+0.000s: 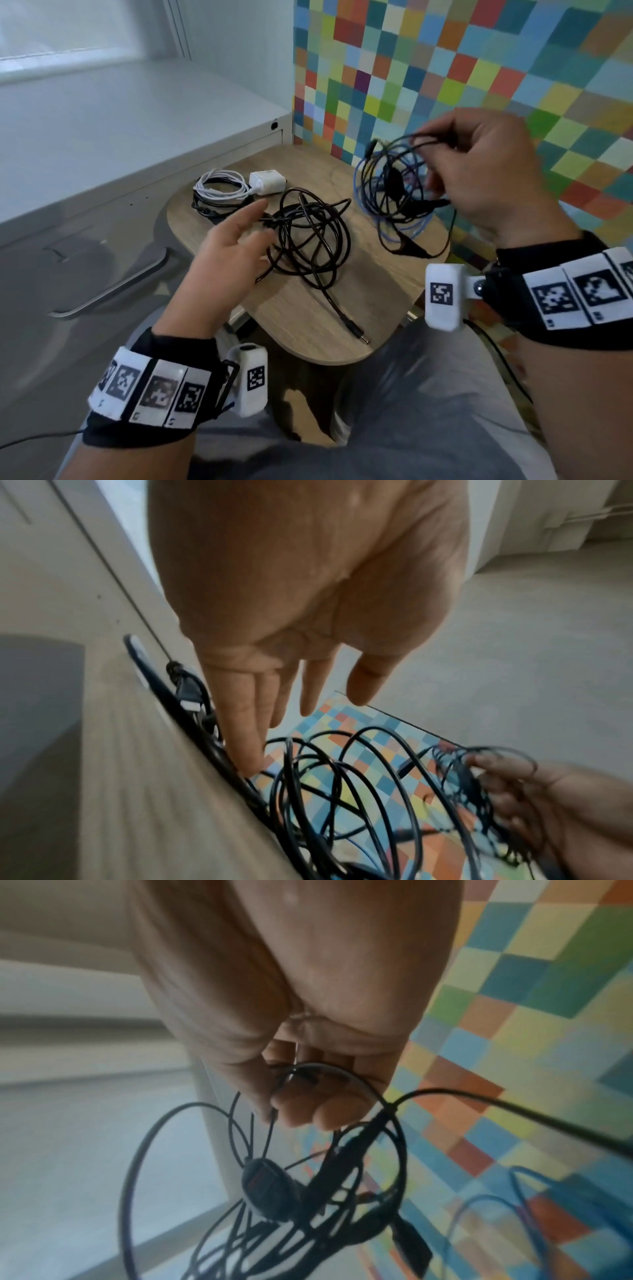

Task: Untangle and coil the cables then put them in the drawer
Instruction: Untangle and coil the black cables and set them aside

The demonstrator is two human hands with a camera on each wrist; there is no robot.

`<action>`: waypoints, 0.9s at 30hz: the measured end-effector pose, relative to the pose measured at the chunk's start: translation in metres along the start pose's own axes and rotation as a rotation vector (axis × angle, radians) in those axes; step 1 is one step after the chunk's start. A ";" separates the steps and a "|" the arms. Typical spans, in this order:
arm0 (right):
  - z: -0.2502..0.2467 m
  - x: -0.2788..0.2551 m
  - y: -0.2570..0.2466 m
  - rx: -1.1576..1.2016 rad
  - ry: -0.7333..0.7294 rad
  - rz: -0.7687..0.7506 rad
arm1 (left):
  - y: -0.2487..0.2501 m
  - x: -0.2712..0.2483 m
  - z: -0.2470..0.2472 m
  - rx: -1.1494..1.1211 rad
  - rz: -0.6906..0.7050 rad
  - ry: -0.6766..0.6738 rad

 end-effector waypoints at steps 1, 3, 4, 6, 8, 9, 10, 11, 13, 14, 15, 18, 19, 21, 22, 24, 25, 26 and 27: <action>-0.004 0.000 -0.010 0.050 0.032 -0.033 | 0.005 -0.002 -0.004 0.028 0.022 0.047; -0.007 -0.002 -0.026 0.153 0.063 -0.074 | 0.020 -0.007 -0.013 0.082 0.124 0.157; -0.006 -0.004 -0.033 0.197 0.064 -0.085 | 0.029 -0.011 -0.015 0.069 0.188 0.185; 0.003 -0.014 -0.045 0.284 0.046 -0.096 | 0.050 -0.021 -0.013 -0.008 0.305 0.110; 0.020 -0.028 -0.054 0.382 -0.007 -0.084 | 0.061 -0.032 -0.001 -0.075 0.365 -0.100; 0.030 -0.035 -0.056 0.428 -0.047 -0.061 | 0.064 -0.037 0.006 -0.109 0.389 -0.198; 0.040 -0.042 -0.055 0.462 -0.082 -0.027 | 0.065 -0.041 0.012 -0.140 0.402 -0.268; 0.049 -0.049 -0.053 0.491 -0.101 0.012 | 0.064 -0.042 0.017 -0.169 0.388 -0.303; 0.060 -0.061 -0.044 0.562 -0.112 0.092 | 0.057 -0.039 0.020 -0.189 0.350 -0.269; 0.063 -0.066 -0.039 0.588 -0.115 0.124 | 0.053 -0.036 0.019 -0.204 0.341 -0.230; 0.065 -0.070 -0.033 0.601 -0.117 0.148 | 0.049 -0.035 0.018 -0.237 0.320 -0.200; 0.064 -0.079 -0.015 0.630 -0.100 0.188 | 0.041 -0.031 0.014 -0.411 0.198 -0.166; 0.063 -0.081 -0.010 0.656 -0.086 0.202 | 0.039 -0.031 0.013 -0.437 0.177 -0.164; 0.061 -0.087 0.001 0.753 -0.048 0.253 | 0.037 -0.029 0.011 -0.440 0.163 -0.174; 0.061 -0.089 0.005 0.807 -0.027 0.284 | 0.036 -0.029 0.011 -0.425 0.164 -0.182; 0.064 -0.093 0.014 0.854 0.000 0.335 | 0.033 -0.028 0.012 -0.376 0.168 -0.201; 0.068 -0.094 0.017 0.843 -0.002 0.353 | 0.032 -0.029 0.013 -0.358 0.171 -0.216; 0.072 -0.094 0.020 0.821 -0.012 0.365 | 0.030 -0.030 0.015 -0.343 0.176 -0.237; 0.076 -0.095 0.021 0.801 -0.032 0.368 | 0.029 -0.030 0.017 -0.333 0.181 -0.263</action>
Point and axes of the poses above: each hand's wrist, its own x-axis towards the middle knuckle, its own z-axis out of the palm, y = z × x, the point moved 5 cm from there along x, towards the middle knuckle
